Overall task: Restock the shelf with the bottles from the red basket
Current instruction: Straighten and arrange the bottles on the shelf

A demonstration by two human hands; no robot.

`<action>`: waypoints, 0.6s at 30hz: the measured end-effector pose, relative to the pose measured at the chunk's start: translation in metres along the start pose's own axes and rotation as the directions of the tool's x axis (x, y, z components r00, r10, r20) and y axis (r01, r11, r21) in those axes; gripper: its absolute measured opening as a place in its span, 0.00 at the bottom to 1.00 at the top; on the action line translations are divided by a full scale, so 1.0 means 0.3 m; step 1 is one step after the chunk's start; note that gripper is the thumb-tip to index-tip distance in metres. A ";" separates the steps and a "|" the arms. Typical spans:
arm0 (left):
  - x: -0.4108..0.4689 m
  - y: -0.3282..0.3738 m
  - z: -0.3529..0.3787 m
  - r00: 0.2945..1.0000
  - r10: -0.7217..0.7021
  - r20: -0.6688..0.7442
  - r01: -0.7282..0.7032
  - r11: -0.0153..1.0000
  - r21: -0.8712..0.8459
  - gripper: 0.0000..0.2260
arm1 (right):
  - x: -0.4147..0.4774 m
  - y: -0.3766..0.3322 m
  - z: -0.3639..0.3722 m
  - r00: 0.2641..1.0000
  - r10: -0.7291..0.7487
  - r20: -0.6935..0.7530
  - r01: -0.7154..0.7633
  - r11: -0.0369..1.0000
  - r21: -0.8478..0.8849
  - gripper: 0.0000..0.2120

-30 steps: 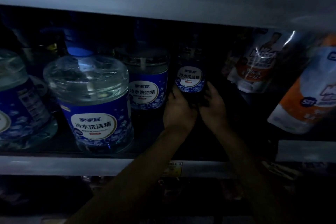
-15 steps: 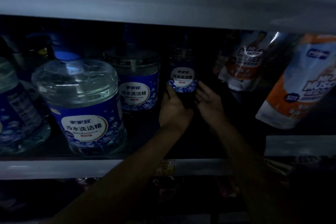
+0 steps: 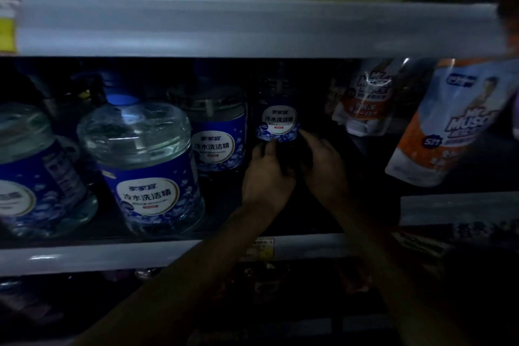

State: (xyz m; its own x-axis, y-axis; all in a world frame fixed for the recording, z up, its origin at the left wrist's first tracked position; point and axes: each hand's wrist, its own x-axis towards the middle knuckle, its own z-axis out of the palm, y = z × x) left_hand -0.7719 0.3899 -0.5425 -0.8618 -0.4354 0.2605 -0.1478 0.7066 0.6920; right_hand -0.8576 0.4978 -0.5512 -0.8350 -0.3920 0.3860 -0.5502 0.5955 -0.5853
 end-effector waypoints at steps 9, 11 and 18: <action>-0.154 0.027 -0.121 0.987 0.018 0.162 -0.057 0.969 0.240 0.28 | -0.157 -0.077 -0.154 0.983 -0.042 0.181 0.117 0.897 -0.426 0.39; -0.202 0.037 -0.166 0.985 0.032 0.170 -0.081 0.954 0.288 0.27 | -0.190 -0.113 -0.187 0.985 -0.022 0.173 0.095 0.898 -0.430 0.38; -0.363 0.053 -0.360 0.976 0.113 0.188 -0.184 0.889 0.419 0.28 | -0.312 -0.280 -0.297 0.981 0.056 0.185 0.024 0.914 -0.404 0.41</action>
State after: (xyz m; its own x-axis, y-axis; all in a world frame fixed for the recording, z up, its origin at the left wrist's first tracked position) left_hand -0.6280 0.3883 -0.4871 -0.9488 -0.2399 0.2056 -0.1765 0.9422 0.2850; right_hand -0.7332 0.5469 -0.4746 -0.8503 -0.4809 0.2140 -0.5228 0.8186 -0.2379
